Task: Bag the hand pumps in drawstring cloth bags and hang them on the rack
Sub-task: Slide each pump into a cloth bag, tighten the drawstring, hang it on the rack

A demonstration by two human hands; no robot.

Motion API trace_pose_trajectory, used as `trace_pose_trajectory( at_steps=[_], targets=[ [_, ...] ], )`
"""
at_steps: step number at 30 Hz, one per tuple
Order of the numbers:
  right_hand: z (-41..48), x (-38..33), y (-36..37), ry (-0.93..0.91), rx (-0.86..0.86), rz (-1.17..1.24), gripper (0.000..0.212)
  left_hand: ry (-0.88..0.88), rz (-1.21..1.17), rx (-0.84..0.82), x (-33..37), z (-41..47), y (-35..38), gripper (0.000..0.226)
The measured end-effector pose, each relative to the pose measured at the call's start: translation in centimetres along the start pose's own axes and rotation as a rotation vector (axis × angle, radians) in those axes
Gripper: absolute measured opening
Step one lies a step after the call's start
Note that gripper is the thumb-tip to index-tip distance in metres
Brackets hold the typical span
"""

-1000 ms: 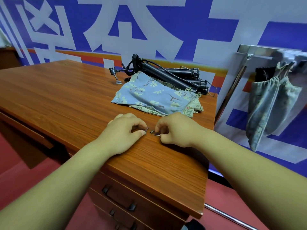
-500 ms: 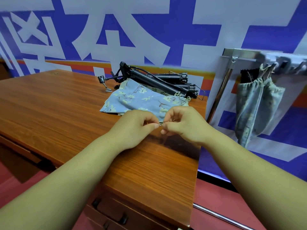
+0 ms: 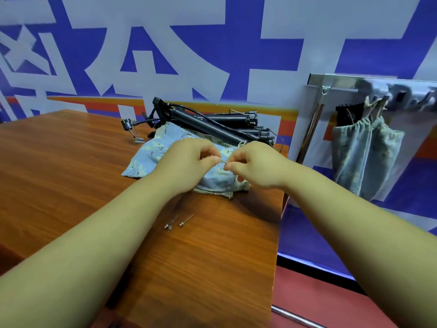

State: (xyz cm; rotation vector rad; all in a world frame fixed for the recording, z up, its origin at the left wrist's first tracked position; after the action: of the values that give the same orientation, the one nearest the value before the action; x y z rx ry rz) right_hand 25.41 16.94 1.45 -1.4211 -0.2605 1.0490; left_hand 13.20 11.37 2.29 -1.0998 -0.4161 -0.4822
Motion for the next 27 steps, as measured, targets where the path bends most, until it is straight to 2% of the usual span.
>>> trace_pose_trajectory(
  at_steps=[4, 8, 10, 14, 17, 19, 23, 27],
  targets=[
    [3.6, 2.3, -1.7, 0.024, 0.144, -0.019, 0.027, -0.041, -0.005, 0.082, -2.8, 3.3, -1.9, 0.005],
    [8.1, 4.0, -2.3, 0.010, 0.282, 0.030, 0.035, -0.099, -0.010, 0.096, -6.4, 5.4, -2.3, 0.008],
    [10.5, 4.4, -1.6, -0.004, 0.284, -0.054, 0.037, -0.128, -0.022, 0.073, -8.3, 5.8, -1.6, 0.011],
    [14.3, 6.6, 1.0, 0.068, 0.195, -0.298, 0.030, -0.141, -0.010, -0.078, -11.1, 5.6, 0.9, 0.021],
    [15.7, 7.1, 1.2, 0.082, 0.218, -0.376, 0.036, -0.133, -0.030, -0.125, -12.1, 5.2, 1.4, 0.017],
    [16.1, 6.8, 1.5, 0.077, 0.202, -0.412, 0.038, -0.136, -0.028, -0.156, -12.5, 5.1, 1.7, 0.022],
    [15.1, 5.5, 1.5, 0.020, 0.262, -0.508, 0.033, -0.152, -0.018, -0.109, -12.7, 5.1, 1.5, 0.022],
    [12.7, 4.5, -1.0, 0.001, 0.363, -0.453, 0.027, -0.162, -0.043, -0.093, -11.9, 4.9, 1.4, 0.018]
  ],
)
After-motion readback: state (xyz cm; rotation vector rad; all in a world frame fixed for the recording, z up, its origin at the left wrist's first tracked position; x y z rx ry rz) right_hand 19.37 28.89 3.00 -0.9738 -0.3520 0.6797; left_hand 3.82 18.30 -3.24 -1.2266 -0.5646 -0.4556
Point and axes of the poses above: each hand's wrist, its own z-axis towards the middle knuckle, its own y-axis out of the palm, x = y × z, the point moved 10 cm from there along z, towards the middle knuckle, and after that the axes turned 1 degree about -x, right-handed, at the moved point
